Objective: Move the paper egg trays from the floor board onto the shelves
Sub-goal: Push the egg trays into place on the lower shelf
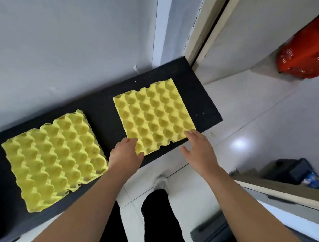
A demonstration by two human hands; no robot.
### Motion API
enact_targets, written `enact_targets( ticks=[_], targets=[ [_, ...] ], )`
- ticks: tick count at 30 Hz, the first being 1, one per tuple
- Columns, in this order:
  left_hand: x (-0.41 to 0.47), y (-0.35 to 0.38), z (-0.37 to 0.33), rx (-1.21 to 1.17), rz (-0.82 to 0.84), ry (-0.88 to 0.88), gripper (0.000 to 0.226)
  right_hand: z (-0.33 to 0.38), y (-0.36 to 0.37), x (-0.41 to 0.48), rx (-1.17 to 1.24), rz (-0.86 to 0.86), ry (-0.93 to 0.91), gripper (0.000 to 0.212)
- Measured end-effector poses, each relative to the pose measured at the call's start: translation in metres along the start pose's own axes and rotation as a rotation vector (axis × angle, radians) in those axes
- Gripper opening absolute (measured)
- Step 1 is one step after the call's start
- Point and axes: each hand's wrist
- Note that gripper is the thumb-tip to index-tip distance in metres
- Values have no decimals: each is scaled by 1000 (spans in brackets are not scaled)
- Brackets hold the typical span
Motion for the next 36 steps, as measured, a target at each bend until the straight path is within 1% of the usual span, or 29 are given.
enact_targets(
  ticks=[3,7,9,12,14,16,20,25,28,30,33,36],
  targets=[
    [22,28,-11,-26,17,-90,62,-27,10,36,-27,49,-34,57],
    [45,59,-15,-32,46,-196,68,-54,27,77,-47,69,-49,60],
    [56,72,-15,-64,65,-250,72,-64,37,93,-54,82,-36,65],
    [71,93,-14,-175,80,-300,83,-78,50,116,-78,130,12,75],
    [77,105,-13,-246,62,-306,88,-86,56,129,-22,178,49,82],
    [82,113,-13,-289,26,-314,92,-94,63,138,70,188,50,86],
    [86,117,-16,-295,-24,-328,90,-99,72,144,88,114,8,83],
    [94,97,-5,-314,-59,-361,88,-88,71,141,152,61,5,78],
    [97,84,7,-340,-57,-341,94,-79,70,141,235,35,36,92],
    [99,78,15,-350,-89,-310,101,-72,71,140,275,31,53,102],
    [102,70,22,-380,-150,-292,102,-58,72,137,283,23,55,102],
    [102,62,31,-370,-140,-263,103,-45,67,133,328,-13,54,99]
  ],
)
Point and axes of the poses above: each hand's wrist, its own x-axis towards the middle knuckle, its own y-axis out of the palm, z = x × y, and after that the axes turned 10 degrees about x, right-handed
